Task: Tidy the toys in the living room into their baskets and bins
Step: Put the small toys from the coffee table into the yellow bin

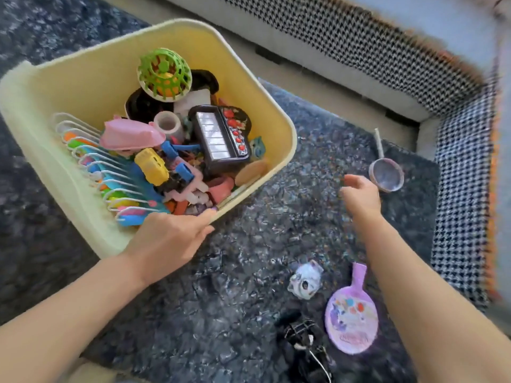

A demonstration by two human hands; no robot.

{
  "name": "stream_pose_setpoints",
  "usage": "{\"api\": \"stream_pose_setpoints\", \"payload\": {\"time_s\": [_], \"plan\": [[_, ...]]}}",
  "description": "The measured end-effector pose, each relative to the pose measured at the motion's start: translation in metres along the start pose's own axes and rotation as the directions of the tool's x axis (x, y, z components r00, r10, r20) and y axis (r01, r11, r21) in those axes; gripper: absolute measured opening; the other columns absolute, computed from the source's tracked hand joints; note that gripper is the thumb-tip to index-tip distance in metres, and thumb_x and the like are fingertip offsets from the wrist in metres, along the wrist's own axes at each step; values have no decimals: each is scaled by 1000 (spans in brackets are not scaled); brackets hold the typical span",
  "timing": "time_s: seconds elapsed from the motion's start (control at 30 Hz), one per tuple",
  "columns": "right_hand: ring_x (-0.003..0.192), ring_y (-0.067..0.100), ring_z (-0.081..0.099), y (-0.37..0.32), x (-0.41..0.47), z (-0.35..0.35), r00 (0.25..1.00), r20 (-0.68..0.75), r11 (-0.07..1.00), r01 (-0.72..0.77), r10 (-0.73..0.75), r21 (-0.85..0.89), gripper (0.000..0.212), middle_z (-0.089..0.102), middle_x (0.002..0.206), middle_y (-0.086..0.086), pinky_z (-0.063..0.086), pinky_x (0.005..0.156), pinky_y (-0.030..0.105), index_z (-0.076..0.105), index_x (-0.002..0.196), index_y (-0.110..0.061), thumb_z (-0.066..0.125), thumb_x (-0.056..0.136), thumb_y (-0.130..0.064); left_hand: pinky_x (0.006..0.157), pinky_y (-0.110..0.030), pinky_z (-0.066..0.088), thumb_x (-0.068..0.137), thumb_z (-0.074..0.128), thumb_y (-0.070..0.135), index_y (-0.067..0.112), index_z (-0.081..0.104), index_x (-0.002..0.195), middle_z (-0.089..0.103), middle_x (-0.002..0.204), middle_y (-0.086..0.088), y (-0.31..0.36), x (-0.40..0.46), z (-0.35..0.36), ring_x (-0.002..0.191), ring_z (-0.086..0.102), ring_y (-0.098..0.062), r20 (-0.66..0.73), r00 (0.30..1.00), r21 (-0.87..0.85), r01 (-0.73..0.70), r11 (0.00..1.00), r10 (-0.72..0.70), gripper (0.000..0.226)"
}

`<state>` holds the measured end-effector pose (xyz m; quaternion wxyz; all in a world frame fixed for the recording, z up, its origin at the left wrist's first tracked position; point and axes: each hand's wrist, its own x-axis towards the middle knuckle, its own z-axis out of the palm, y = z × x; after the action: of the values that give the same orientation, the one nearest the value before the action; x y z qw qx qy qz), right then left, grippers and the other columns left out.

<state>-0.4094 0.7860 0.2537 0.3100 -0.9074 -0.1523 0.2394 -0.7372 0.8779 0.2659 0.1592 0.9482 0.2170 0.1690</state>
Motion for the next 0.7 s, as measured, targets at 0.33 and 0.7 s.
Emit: {"api": "stream_pose_setpoints", "payload": {"time_s": [0.33, 0.7], "plan": [[117, 29, 48, 29, 70, -25, 992, 62, 972, -95, 111, -215, 53, 46, 139, 10, 37, 91, 30, 37, 140, -8, 52, 89, -8, 36, -30, 48, 86, 41, 33, 8, 70, 102, 66, 54, -1, 28, 97, 38, 43, 61, -22, 4, 1000, 3, -18, 1000, 18, 41], [100, 35, 51, 59, 77, -19, 993, 112, 772, 48, 31, -634, 39, 46, 122, 20, 44, 85, 42, 48, 115, -1, 63, 81, -13, 37, -31, 48, 89, 45, 30, 9, 70, 104, 66, 59, 2, 28, 107, 39, 46, 62, -18, 37, 999, -111, 36, 993, -32, 36]]}}
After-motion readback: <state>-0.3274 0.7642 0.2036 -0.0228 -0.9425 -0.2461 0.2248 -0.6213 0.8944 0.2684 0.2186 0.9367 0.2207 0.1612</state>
